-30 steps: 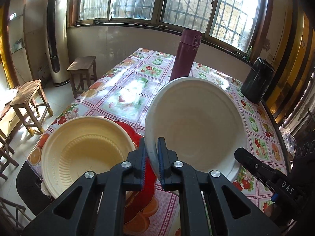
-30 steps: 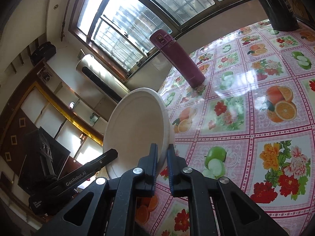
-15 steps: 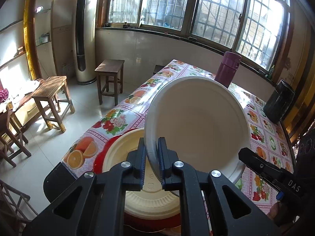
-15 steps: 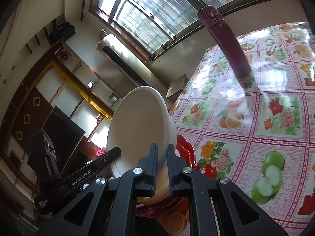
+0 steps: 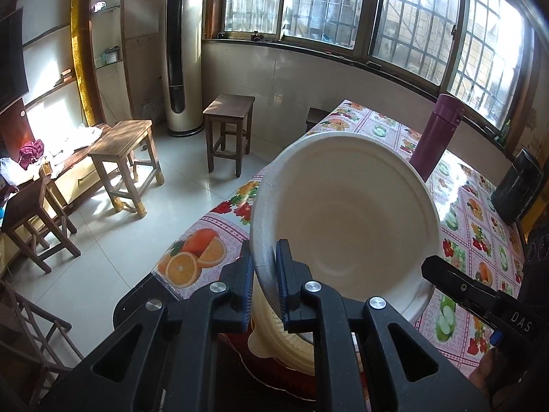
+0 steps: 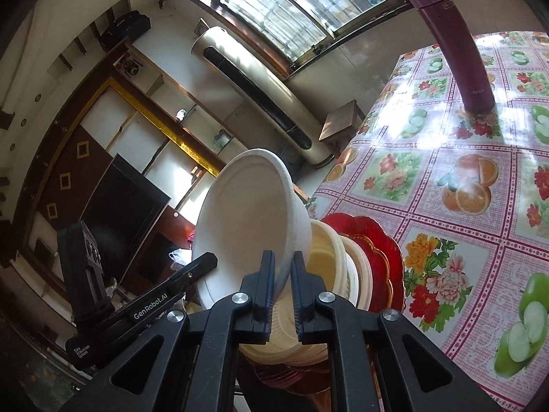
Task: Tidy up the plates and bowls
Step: 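Lower the white bowl into the top beige bowl on the stack, then open both tools and release the white bowl onto the stack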
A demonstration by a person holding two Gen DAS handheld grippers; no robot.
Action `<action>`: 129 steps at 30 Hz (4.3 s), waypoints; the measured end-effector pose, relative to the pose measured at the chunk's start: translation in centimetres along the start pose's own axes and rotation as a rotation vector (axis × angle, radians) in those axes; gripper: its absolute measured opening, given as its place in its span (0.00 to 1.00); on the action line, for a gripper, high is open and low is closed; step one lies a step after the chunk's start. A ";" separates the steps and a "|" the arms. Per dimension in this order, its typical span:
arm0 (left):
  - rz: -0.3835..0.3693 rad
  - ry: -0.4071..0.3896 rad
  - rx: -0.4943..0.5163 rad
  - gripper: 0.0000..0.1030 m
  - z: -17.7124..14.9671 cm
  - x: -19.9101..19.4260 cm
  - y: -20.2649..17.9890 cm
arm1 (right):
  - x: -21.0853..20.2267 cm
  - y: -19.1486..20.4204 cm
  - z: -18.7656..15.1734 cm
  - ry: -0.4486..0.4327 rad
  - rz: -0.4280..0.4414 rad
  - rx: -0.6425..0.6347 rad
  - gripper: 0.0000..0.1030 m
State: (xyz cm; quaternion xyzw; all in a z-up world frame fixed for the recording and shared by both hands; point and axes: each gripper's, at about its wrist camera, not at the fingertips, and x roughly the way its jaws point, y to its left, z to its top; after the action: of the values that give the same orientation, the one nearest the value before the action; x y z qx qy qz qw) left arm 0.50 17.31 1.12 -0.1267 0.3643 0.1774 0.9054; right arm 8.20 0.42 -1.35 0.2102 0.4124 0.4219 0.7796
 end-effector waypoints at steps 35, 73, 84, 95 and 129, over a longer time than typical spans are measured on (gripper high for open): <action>-0.038 0.185 0.083 0.13 -1.0 -0.7 -0.2 | -1.2 -0.2 -0.7 0.160 0.014 0.098 0.13; -0.066 0.283 0.109 0.14 -1.4 2.4 0.3 | 0.8 -2.0 -1.5 0.184 -0.002 0.137 0.13; -0.054 0.283 0.120 0.16 -1.5 2.7 0.2 | 0.8 -1.9 -1.4 0.182 -0.007 0.124 0.13; -0.011 0.243 0.156 0.18 -2.2 1.7 -0.3 | 1.0 -1.8 -1.3 0.178 -0.023 0.108 0.14; 0.203 -0.087 0.206 0.74 -2.7 -3.4 -0.2 | 0.9 -1.5 -1.6 0.083 -0.208 -0.010 0.38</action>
State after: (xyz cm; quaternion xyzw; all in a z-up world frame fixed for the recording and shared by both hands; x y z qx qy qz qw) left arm -3.40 15.40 1.60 0.0121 0.3521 0.2347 0.9059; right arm 7.92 0.28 -3.67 0.1448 0.4619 0.3489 0.8024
